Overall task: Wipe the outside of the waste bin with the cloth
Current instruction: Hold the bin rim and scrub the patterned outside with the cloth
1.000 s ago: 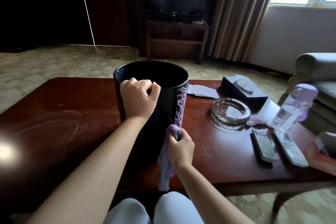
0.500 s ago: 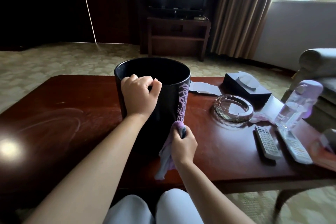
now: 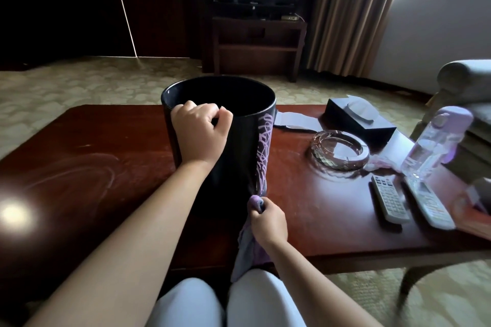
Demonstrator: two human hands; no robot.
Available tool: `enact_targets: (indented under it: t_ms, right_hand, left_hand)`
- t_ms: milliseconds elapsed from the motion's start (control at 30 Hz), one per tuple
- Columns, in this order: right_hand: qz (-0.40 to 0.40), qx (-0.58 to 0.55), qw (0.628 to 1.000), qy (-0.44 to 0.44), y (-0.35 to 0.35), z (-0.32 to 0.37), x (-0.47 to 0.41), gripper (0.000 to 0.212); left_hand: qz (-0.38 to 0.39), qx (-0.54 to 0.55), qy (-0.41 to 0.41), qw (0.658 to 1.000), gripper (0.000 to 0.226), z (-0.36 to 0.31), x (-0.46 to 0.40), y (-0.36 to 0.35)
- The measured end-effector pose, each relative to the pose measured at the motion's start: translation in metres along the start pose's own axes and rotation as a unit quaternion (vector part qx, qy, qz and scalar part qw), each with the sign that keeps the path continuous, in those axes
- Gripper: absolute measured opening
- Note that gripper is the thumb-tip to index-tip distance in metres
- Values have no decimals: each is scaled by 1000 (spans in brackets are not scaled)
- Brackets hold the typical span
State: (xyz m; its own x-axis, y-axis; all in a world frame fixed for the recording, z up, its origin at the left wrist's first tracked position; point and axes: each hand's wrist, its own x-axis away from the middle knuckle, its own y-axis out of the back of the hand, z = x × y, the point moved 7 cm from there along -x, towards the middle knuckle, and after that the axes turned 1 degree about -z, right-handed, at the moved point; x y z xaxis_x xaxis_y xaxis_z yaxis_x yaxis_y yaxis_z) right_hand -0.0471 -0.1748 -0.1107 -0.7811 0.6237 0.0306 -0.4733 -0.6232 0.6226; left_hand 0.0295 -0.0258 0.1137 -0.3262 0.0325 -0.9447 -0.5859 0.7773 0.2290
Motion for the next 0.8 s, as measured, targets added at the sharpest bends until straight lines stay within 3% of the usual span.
enact_targets:
  t_ms: [67,267,433,600,700,800]
  right_hand:
    - [-12,61,998,23,6,1,-2,21]
    - [-11,90,990,110,4,3,2,23]
    - [-51,45,997,29,6,-5,-3,19]
    - [84,57,980,174,0,1,-2,20]
    - [67,-91,990,81,5,-10,-7,13]
    - [34,-288,957,2,16,-23,-10,16]
  left_hand:
    - [3,6,-4,1000,38,0,-1,1]
    - [-2,-1,0,1000,37,-1,0,-1]
    - [6,10,-13,1000,38,1,0,1]
    - [-2,9,-10,1000,38,-3,0,1]
    - [11,18,-11,1000,38,0,-2,2]
    - [29,21,-4,999,38,0,-3,2]
